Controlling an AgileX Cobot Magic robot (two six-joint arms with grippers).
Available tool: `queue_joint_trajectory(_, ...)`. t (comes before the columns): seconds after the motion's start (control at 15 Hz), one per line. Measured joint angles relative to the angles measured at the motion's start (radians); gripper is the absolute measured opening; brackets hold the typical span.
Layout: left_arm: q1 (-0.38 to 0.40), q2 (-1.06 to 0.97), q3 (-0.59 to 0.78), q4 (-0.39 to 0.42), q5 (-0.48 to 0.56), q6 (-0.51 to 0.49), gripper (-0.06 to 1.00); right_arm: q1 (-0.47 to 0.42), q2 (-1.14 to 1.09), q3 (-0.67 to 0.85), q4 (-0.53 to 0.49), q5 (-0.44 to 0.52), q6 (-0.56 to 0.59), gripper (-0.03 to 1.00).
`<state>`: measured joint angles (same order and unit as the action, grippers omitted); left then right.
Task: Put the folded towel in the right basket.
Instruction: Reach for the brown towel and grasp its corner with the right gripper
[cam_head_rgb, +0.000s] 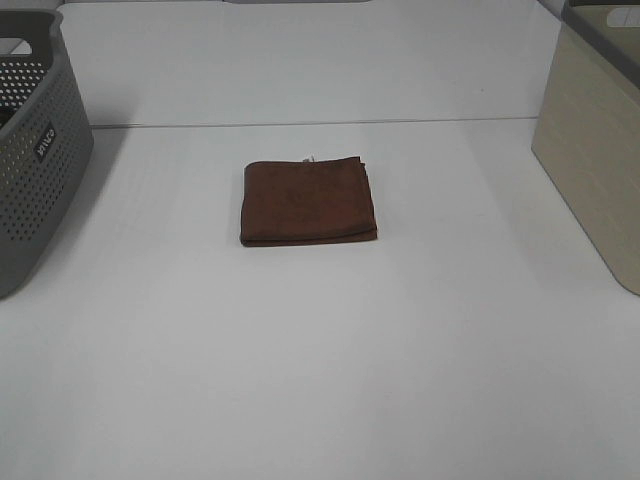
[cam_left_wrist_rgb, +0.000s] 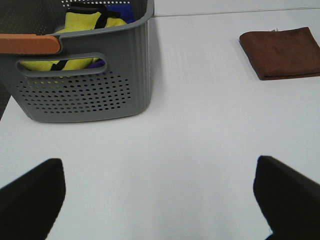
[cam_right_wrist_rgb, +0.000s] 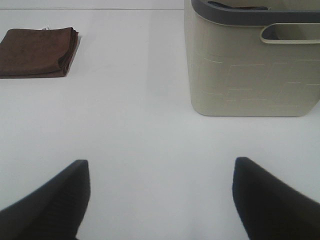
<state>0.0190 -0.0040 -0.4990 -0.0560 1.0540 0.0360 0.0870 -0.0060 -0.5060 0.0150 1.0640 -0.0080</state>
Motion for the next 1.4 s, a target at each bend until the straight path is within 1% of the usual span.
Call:
queue_joint_trajectory(0.2,0.000,0.000,0.000,0.000,0.000,0.000,0.97,0.000,0.009,-0.004,-0.006,-0.002,0.000,0.75)
queue_joint_trajectory(0.4,0.000,0.000,0.000,0.000,0.000,0.000,0.97,0.000,0.230,-0.071,-0.009,-0.253,-0.001,0.75)
queue_joint_trajectory(0.53,0.000,0.000,0.000,0.000,0.000,0.000,0.97,0.000,0.407,-0.127,0.005,-0.379,-0.004,0.75)
queue_joint_trajectory(0.67,0.000,0.000,0.000,0.000,0.000,0.000,0.97,0.000,0.622,-0.210,0.023,-0.452,-0.005,0.75)
queue_joint_trajectory(0.73,0.000,0.000,0.000,0.000,0.000,0.000,0.97,0.000,0.721,-0.265,0.026,-0.471,-0.006,0.75)
queue_joint_trajectory(0.8,0.000,0.000,0.000,0.000,0.000,0.000,0.97,0.000,0.765,-0.290,0.027,-0.473,-0.007,0.75)
queue_joint_trajectory(0.87,0.000,0.000,0.000,0.000,0.000,0.000,0.97,0.000,0.862,-0.346,0.027,-0.476,-0.007,0.75)
queue_joint_trajectory(1.0,0.000,0.000,0.000,0.000,0.000,0.000,0.97,0.000,1.073,-0.484,0.032,-0.478,-0.011,0.75)
queue_joint_trajectory(1.07,0.000,0.000,0.000,0.000,0.000,0.000,0.97,0.000,1.162,-0.551,0.052,-0.477,-0.035,0.75)
queue_joint_trajectory(1.13,0.000,0.000,0.000,0.000,0.000,0.000,0.97,0.000,1.247,-0.619,0.084,-0.469,-0.073,0.75)
queue_joint_trajectory(1.33,0.000,0.000,0.000,0.000,0.000,0.000,0.97,0.013,1.506,-0.837,0.234,-0.418,-0.221,0.75)
queue_joint_trajectory(1.4,0.000,0.000,0.000,0.000,0.000,0.000,0.97,0.033,1.588,-0.905,0.248,-0.388,-0.254,0.75)
